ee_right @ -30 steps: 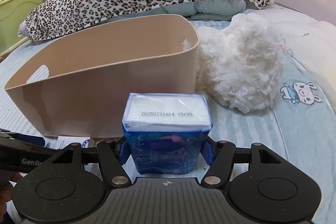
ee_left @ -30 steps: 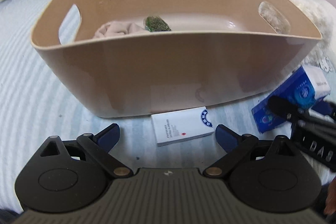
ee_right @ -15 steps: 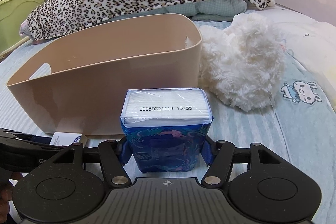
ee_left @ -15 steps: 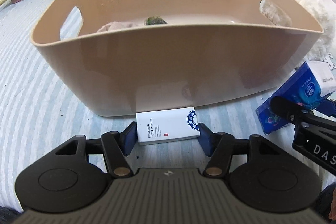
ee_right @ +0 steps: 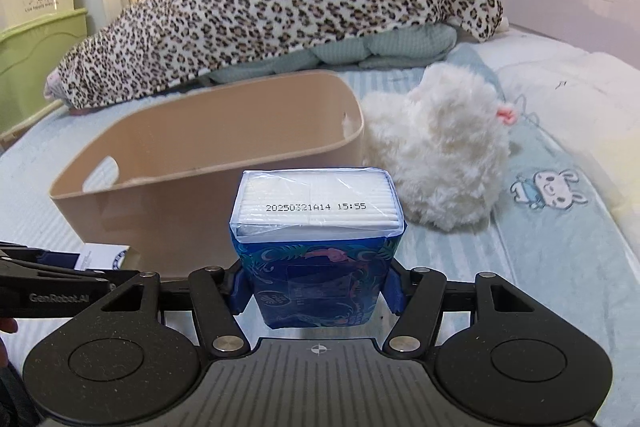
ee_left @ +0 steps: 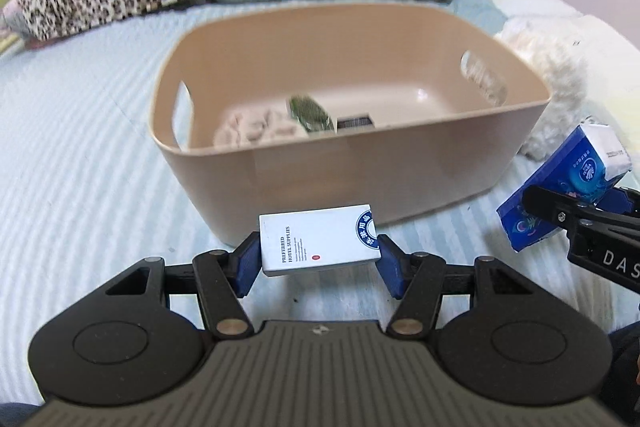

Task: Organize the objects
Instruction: 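Lower the white box and blue tissue pack into the basket and open both tools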

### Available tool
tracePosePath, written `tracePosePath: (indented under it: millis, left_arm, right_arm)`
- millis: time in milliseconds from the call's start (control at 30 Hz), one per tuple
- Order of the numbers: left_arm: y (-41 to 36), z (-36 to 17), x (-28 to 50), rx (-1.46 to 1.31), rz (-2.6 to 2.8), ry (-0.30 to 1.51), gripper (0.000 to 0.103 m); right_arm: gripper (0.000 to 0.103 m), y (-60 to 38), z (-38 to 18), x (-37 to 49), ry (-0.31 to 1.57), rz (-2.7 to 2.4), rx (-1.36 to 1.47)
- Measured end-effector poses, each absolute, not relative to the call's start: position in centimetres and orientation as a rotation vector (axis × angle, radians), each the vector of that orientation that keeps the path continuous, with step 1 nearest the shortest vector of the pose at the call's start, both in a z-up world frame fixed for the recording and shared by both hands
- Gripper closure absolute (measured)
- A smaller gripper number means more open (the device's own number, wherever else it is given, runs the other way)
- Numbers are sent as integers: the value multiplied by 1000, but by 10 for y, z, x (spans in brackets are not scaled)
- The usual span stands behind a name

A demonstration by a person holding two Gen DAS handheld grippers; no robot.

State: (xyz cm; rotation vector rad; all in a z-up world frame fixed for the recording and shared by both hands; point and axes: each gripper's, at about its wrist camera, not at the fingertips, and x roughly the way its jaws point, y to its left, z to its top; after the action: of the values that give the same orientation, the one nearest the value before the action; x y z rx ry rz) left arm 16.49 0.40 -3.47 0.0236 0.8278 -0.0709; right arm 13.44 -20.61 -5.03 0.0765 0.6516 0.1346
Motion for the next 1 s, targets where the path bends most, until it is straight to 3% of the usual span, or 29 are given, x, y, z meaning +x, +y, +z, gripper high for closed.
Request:
tracePosePath:
  millis: [567,1000]
  left_arm:
    - [15,56,170,11,-66,611,41]
    - [15,38,245,55,-6,694,41]
  right_arm:
    - [44,-195,32,141,426,169,68]
    - [44,-164,25,211,479,172,29]
